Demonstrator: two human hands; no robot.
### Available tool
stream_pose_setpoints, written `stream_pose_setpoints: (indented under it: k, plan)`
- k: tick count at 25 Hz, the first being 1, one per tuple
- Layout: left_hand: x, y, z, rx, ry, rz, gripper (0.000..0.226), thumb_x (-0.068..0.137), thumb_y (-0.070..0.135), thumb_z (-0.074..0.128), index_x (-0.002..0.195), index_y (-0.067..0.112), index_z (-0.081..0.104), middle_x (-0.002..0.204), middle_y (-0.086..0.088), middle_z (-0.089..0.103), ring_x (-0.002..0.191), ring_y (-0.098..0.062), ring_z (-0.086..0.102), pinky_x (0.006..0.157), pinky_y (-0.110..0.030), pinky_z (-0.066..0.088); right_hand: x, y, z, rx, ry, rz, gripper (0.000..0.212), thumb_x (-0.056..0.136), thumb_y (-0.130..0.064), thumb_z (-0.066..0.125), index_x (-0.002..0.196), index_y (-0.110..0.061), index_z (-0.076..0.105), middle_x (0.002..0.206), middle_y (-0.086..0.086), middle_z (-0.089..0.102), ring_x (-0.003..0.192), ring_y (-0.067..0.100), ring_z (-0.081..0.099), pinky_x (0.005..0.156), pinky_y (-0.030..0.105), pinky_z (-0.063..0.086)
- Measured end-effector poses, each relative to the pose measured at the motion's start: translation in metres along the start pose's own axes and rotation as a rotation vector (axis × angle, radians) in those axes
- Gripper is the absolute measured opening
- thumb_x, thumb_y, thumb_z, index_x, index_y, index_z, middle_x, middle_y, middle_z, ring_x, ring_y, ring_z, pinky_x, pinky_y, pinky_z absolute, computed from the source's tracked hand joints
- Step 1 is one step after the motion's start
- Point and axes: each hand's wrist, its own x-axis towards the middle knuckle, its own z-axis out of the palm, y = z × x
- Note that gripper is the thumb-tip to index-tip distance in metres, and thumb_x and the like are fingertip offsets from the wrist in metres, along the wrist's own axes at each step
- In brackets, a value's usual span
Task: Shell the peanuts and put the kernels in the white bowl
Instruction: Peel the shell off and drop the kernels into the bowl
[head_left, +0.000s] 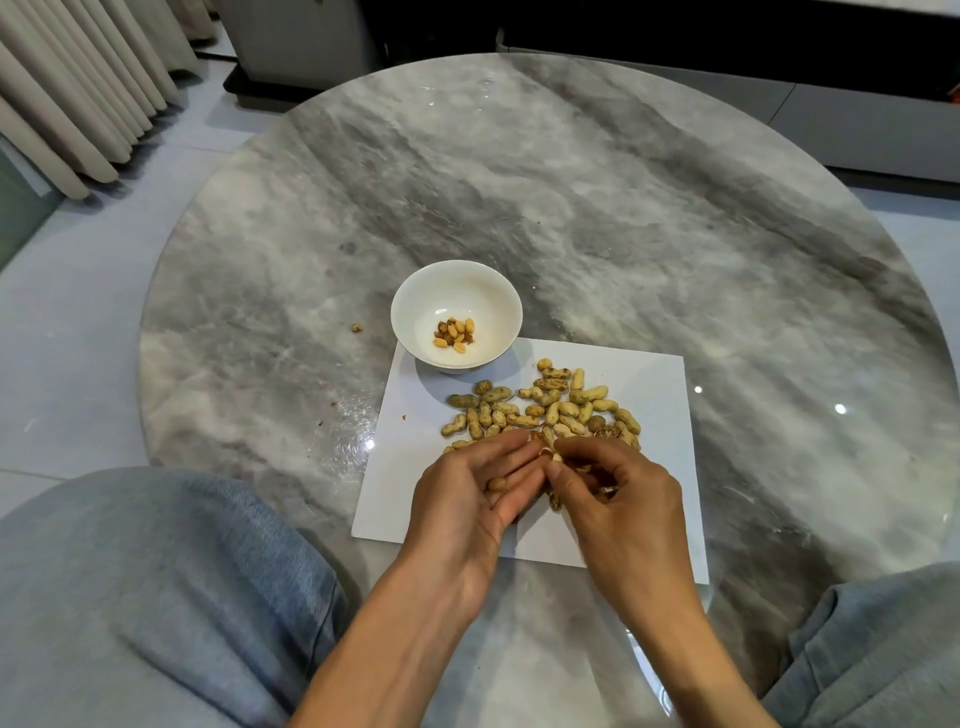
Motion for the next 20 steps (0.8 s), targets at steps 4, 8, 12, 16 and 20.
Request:
stream_pose_setpoints:
  k: [4, 8, 12, 16, 20]
  plan:
    - [-0.001, 0.0, 0.0, -0.032, 0.008, -0.011, 0.03, 0.1, 0.018, 0.049, 0.107, -0.005, 0.068, 0.101, -0.019, 0.075, 0.088, -0.022, 0.075, 0.071, -0.025, 0.061, -0.004, -0.007, 0.001, -0.099, -0.096, -0.187, 0.025, 0.088, -0.015, 0.074, 0.109, -0.027, 0.073, 0.098, -0.017, 0.067, 0.09, 0.001, 0.063, 0.075, 0.01, 0.045]
    - [-0.004, 0.002, 0.002, -0.084, -0.075, -0.058, 0.048, 0.104, 0.037, 0.041, 0.117, -0.003, 0.065, 0.105, -0.018, 0.074, 0.075, -0.018, 0.073, 0.063, -0.028, 0.057, -0.007, -0.008, 0.006, -0.241, -0.169, -0.389, 0.016, 0.087, -0.018, 0.069, 0.101, -0.025, 0.074, 0.1, -0.016, 0.064, 0.092, 0.007, 0.059, 0.08, 0.015, 0.044]
    - [-0.005, -0.002, 0.003, -0.045, -0.168, -0.007, 0.039, 0.103, 0.034, 0.045, 0.123, 0.007, 0.064, 0.117, -0.012, 0.072, 0.099, -0.02, 0.071, 0.085, -0.034, 0.054, -0.004, -0.009, 0.002, -0.194, -0.124, -0.293, 0.008, 0.092, -0.015, 0.066, 0.093, -0.021, 0.072, 0.084, -0.015, 0.066, 0.077, 0.004, 0.06, 0.068, 0.013, 0.043]
    - [-0.003, -0.008, -0.002, 0.737, -0.098, 0.489, 0.029, 0.094, 0.004, 0.061, 0.103, 0.026, 0.077, 0.098, 0.011, 0.076, 0.095, -0.004, 0.07, 0.083, -0.021, 0.056, 0.002, -0.014, -0.008, 0.162, -0.231, 0.095, 0.015, 0.099, -0.015, 0.059, 0.088, -0.02, 0.068, 0.069, -0.013, 0.066, 0.062, 0.003, 0.06, 0.057, 0.014, 0.043]
    - [0.007, -0.008, -0.012, 1.143, -0.18, 0.951, 0.027, 0.085, 0.01, 0.073, 0.106, 0.026, 0.077, 0.098, 0.015, 0.069, 0.09, -0.002, 0.066, 0.075, -0.017, 0.054, 0.009, -0.014, -0.021, 0.283, -0.339, 0.216, 0.022, 0.101, -0.016, 0.054, 0.086, -0.01, 0.069, 0.07, 0.002, 0.066, 0.064, 0.015, 0.058, 0.061, 0.032, 0.048]
